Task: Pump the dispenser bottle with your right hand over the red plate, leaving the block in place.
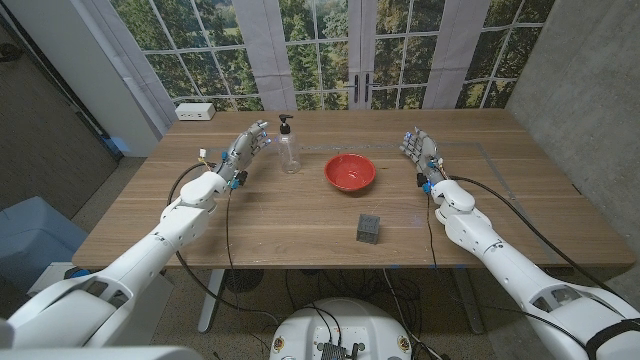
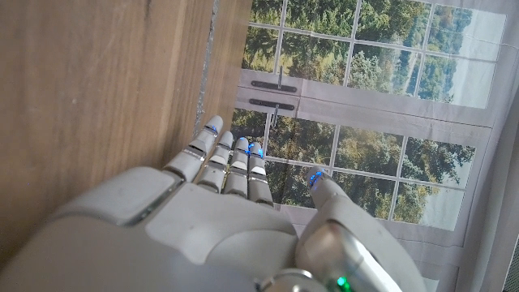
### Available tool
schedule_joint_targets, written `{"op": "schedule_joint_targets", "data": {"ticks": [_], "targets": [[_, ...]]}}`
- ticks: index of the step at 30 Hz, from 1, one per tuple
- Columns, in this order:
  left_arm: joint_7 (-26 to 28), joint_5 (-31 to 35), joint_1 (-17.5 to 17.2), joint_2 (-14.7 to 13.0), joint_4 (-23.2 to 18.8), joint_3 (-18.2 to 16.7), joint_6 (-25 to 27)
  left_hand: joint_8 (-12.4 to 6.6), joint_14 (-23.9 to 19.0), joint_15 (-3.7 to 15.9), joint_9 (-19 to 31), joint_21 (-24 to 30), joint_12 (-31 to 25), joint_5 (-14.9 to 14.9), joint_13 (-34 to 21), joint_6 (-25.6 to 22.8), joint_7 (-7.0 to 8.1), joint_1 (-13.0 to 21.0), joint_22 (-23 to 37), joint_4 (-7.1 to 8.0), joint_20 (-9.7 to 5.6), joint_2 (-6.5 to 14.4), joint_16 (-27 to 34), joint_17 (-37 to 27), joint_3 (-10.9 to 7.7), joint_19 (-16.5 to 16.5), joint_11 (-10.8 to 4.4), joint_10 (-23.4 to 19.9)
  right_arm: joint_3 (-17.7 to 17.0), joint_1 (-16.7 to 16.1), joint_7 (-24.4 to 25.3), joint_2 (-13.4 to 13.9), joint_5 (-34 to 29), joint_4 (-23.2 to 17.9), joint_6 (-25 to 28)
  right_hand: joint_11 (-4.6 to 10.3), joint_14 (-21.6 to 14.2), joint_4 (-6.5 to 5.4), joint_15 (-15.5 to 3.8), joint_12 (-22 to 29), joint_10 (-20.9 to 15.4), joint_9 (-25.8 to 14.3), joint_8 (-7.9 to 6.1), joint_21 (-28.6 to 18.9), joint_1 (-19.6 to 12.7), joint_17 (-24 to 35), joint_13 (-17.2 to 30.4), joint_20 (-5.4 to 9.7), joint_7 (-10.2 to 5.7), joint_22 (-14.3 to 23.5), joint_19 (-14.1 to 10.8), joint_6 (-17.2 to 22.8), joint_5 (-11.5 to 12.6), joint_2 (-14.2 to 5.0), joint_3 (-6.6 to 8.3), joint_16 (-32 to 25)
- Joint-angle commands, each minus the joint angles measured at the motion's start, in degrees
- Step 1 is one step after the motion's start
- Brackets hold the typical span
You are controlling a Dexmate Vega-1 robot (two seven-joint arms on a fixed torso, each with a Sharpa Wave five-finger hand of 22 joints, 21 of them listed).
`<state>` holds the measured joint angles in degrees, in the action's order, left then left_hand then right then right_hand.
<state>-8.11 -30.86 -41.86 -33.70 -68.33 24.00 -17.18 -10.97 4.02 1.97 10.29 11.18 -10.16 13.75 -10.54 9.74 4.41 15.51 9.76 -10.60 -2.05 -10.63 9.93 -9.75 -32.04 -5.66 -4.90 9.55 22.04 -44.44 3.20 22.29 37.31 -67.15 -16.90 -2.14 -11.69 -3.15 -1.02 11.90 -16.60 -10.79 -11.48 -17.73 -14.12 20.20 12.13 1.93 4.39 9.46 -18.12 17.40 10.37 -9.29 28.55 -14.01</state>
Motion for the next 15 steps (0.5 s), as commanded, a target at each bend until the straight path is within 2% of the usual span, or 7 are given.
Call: {"op": "schedule_joint_targets", "data": {"ticks": [1, 2, 5, 6, 8, 10, 15], "targets": [[-0.2, 6.3, 1.6, -4.2, -3.6, 2.9, 3.1, 0.06, 1.6, 1.18, 0.5, -0.3, -0.2, 1.7, -0.2, 3.1, 0.47, 3.2, 0.1, -0.01, -2.10, -0.3, 0.1, -0.3, 1.63, 0.1, -0.43, 2.9, -0.4, -1.4, 1.2, 0.1, -0.2, -1.5, -1.2, 0.07, -0.5, 0.17, 0.03, 0.5, -0.8, -0.1, -0.42, 0.2, -0.2, 0.1, 0.2, -0.35, 0.15, 0.3, -0.7, 0.6, -0.1, -0.01, -0.14, -0.4], [0.2, 6.8, 1.5, -4.5, -4.3, 3.0, 3.6, 0.04, 2.1, 1.24, 0.6, -0.4, -0.2, 2.2, -0.3, 4.1, 0.75, 4.2, 0.1, 0.00, -2.18, -0.3, 0.0, -0.3, 2.18, 0.4, -1.51, 3.5, -0.5, -1.5, 1.1, 0.1, -0.2, -1.6, -1.3, 0.01, -0.5, 0.18, 0.05, 0.5, -0.9, -0.1, -0.45, 0.3, -0.1, 0.1, 0.2, -0.38, 0.09, 0.3, -0.7, 0.7, -0.1, 0.05, -0.20, -0.4], [0.6, 7.6, 1.5, -5.3, -5.8, 3.2, 4.6, -0.08, 3.0, 1.37, 0.7, -0.5, -0.2, 2.9, -0.3, 5.2, 0.73, 5.7, 0.1, 0.01, -2.48, -0.4, -0.1, -0.3, 3.11, 0.7, -2.62, 4.2, -0.5, -1.8, 1.1, 0.1, -0.2, -1.9, -1.7, -0.06, -0.6, 0.20, 0.17, 0.5, -1.0, -0.1, -0.48, 0.3, 0.0, 0.1, 0.2, -0.45, 0.16, 0.3, -0.8, 0.9, -0.2, 0.17, -0.34, -0.4], [0.6, 7.7, 1.5, -5.3, -5.9, 3.2, 4.7, -0.12, 3.2, 1.04, 0.7, -0.6, -0.3, 3.2, -0.3, 5.5, 0.15, 6.2, 0.1, 0.02, -2.16, -0.4, 0.0, -0.3, 3.41, 1.0, -2.38, 4.4, -0.5, -1.8, 1.1, 0.1, -0.2, -1.9, -1.7, -0.05, -0.6, 0.20, 0.11, 0.5, -1.0, -0.1, -0.51, 0.4, 0.1, 0.1, 0.2, -0.49, 0.32, 0.3, -0.9, 1.0, -0.2, 0.21, -0.39, -0.4], [1.3, 9.0, 1.5, -5.9, -6.8, 3.6, 5.2, -0.37, 3.4, 1.37, 0.7, -0.5, -0.5, 3.6, -0.4, 5.5, -0.05, 7.1, 0.1, 0.03, -2.45, -0.4, 0.1, -0.3, 3.95, 1.0, -2.75, 4.5, -0.6, -2.0, 1.3, 0.1, -0.2, -2.2, -1.9, -0.08, -0.6, 0.22, 0.12, 0.5, -1.1, -0.1, -0.49, 0.4, 0.2, 0.2, 0.2, -0.57, 0.36, 0.3, -0.9, 1.0, -0.2, 0.29, -0.49, -0.5], [1.6, 9.5, 1.5, -6.1, -7.2, 3.8, 5.7, -0.51, 3.6, 1.12, 0.7, -0.6, -0.6, 4.0, -0.4, 5.7, -0.66, 7.8, 0.1, 0.04, -2.17, -0.4, 0.1, -0.3, 4.45, 1.2, -2.25, 4.4, -0.6, -2.1, 1.2, 0.3, -0.3, -2.4, -1.9, -0.09, -0.7, 0.24, 0.15, 0.5, -1.1, -0.2, -0.48, 0.5, 0.2, 0.2, 0.2, -0.58, 0.33, 0.3, -1.0, 1.0, -0.2, 0.35, -0.59, -0.5], [2.4, 9.8, 1.3, -6.2, -7.9, 3.7, 6.5, -0.97, 3.7, 1.47, 0.7, -0.5, -0.9, 4.7, -0.4, 5.3, -0.37, 9.4, 0.1, 0.08, -2.48, -0.4, 0.2, -0.3, 5.43, 1.3, -2.37, 4.0, -0.7, -2.5, 1.6, 0.4, -0.4, -2.9, -2.0, -0.27, -0.7, 0.32, 0.21, 0.5, -1.3, -0.2, -0.51, 0.6, 0.4, 0.2, 0.2, -0.62, 0.16, 0.3, -1.1, 1.2, -0.2, 0.41, -0.75, -0.5]]}}
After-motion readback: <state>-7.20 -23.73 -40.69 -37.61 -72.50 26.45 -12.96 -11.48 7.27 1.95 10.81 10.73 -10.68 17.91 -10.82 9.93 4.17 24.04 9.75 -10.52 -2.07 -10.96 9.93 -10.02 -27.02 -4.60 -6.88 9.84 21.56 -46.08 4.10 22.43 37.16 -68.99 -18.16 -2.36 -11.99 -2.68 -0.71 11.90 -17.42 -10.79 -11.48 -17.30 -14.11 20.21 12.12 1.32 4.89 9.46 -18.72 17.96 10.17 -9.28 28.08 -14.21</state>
